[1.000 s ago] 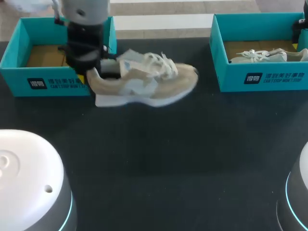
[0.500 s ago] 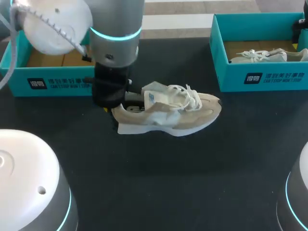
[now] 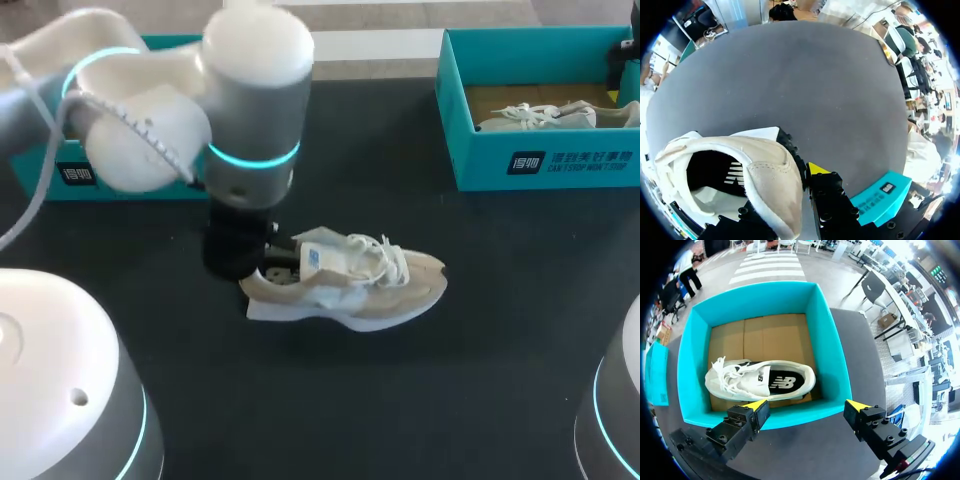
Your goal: Take the shoe out of the shoebox, open the shoe tongue, remove and reinsert the insole, then place the shoe into the shoebox
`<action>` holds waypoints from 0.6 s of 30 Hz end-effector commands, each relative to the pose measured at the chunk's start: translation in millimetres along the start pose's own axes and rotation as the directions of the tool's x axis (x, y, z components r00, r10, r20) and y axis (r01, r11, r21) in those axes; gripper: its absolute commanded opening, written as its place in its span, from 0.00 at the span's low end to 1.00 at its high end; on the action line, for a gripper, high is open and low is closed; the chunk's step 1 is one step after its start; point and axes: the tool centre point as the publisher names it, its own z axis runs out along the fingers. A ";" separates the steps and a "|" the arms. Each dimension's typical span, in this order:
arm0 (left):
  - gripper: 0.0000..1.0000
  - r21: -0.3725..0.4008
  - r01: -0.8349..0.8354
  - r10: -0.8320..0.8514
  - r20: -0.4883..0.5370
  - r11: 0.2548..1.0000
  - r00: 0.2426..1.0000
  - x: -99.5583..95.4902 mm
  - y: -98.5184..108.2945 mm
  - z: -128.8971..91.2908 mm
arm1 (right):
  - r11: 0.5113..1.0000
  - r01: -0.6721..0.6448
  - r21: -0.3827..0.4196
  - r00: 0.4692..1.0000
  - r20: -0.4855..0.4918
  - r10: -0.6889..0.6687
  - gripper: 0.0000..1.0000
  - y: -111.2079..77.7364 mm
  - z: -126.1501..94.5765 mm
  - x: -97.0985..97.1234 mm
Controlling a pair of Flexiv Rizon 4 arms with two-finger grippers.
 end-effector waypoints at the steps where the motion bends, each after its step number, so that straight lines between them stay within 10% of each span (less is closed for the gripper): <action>1: 0.00 -0.003 0.020 -0.020 0.010 1.000 1.000 -6.4 -4.7 31.8 | 1.000 -0.001 -0.001 1.000 0.001 0.001 1.00 -0.3 0.0 0.5; 18: 0.00 0.012 0.073 -0.073 0.034 0.997 0.997 -17.1 -10.6 78.6 | 1.000 -0.001 -0.001 1.000 0.001 0.001 1.00 -0.3 0.0 0.5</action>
